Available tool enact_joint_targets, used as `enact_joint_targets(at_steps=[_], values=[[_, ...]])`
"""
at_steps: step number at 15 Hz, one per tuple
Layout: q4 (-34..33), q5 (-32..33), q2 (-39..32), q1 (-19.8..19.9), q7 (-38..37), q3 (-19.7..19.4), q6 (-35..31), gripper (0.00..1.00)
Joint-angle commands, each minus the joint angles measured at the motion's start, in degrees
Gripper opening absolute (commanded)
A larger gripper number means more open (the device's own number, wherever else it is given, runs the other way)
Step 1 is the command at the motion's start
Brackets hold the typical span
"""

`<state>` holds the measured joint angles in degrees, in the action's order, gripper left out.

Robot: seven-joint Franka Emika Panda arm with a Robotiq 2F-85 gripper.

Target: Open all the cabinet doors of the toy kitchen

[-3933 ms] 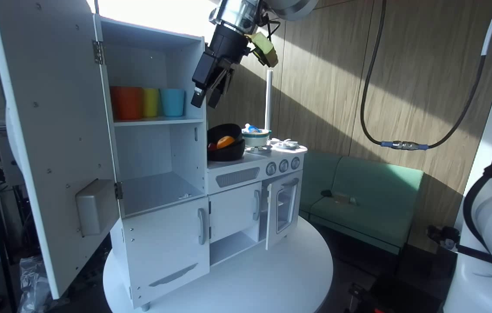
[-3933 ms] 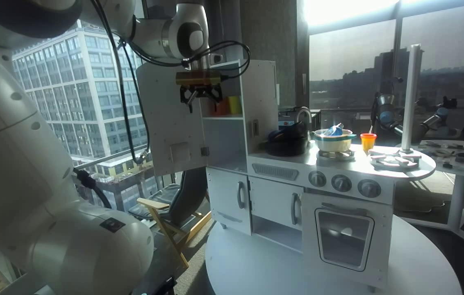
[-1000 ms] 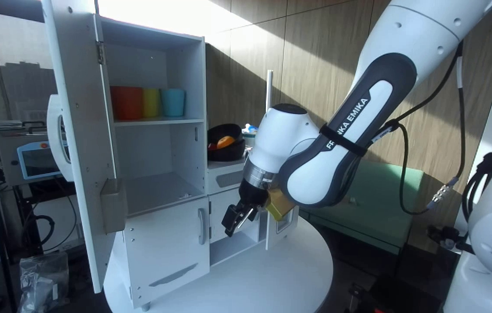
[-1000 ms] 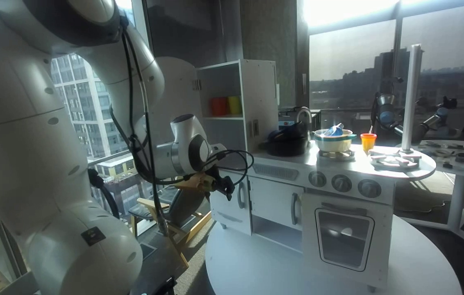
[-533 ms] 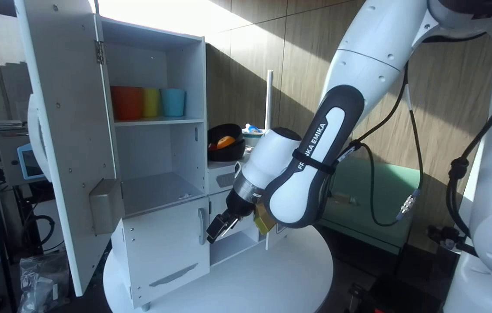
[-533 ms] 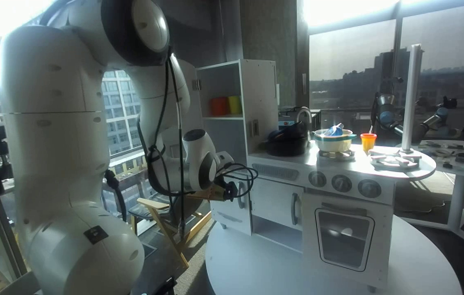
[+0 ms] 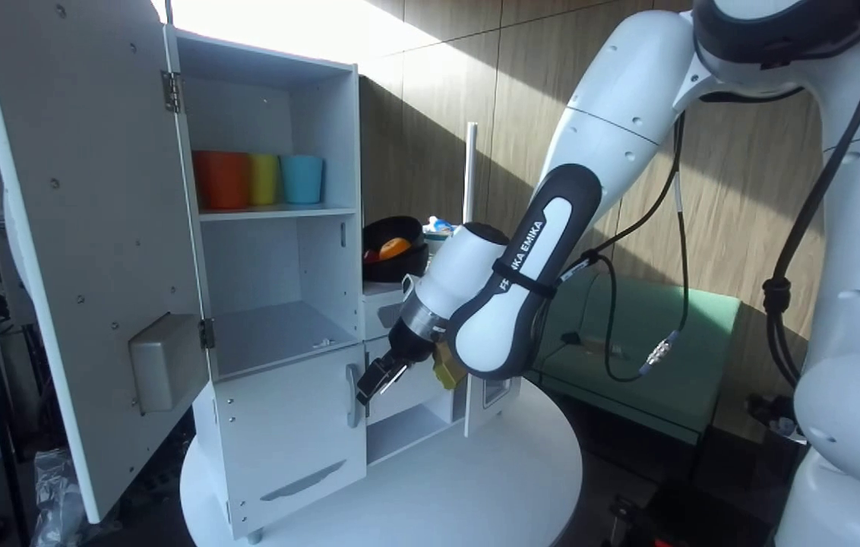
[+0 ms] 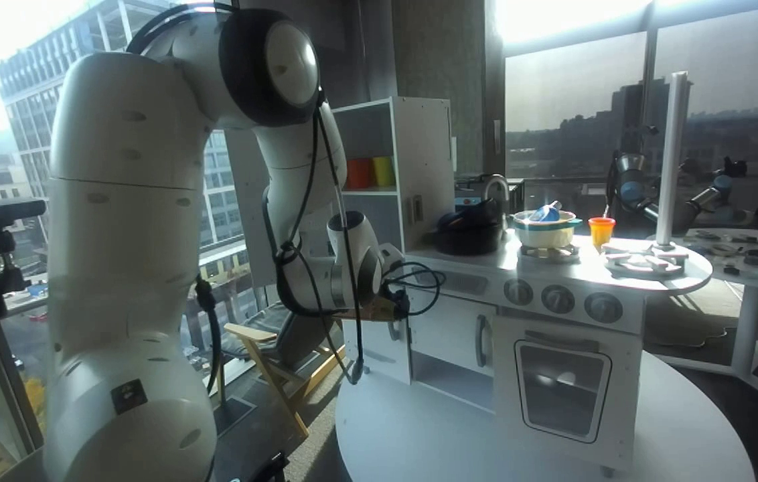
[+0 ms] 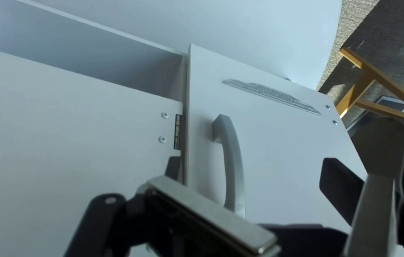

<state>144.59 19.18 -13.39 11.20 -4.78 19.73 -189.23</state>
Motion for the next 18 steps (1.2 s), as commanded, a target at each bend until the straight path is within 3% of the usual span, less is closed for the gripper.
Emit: enact_joint_targets(at_steps=[1, 11, 18], values=[[-4.4, 3.24, -3.85, 7.19, 1.04, 6.88, -0.8, 1.0], [-11.41, 6.75, -12.2, 19.45, 5.54, 20.11, 3.34, 1.0], [-10.71, 5.52, -14.58, 27.87, 8.39, 30.85, 9.83, 1.0]])
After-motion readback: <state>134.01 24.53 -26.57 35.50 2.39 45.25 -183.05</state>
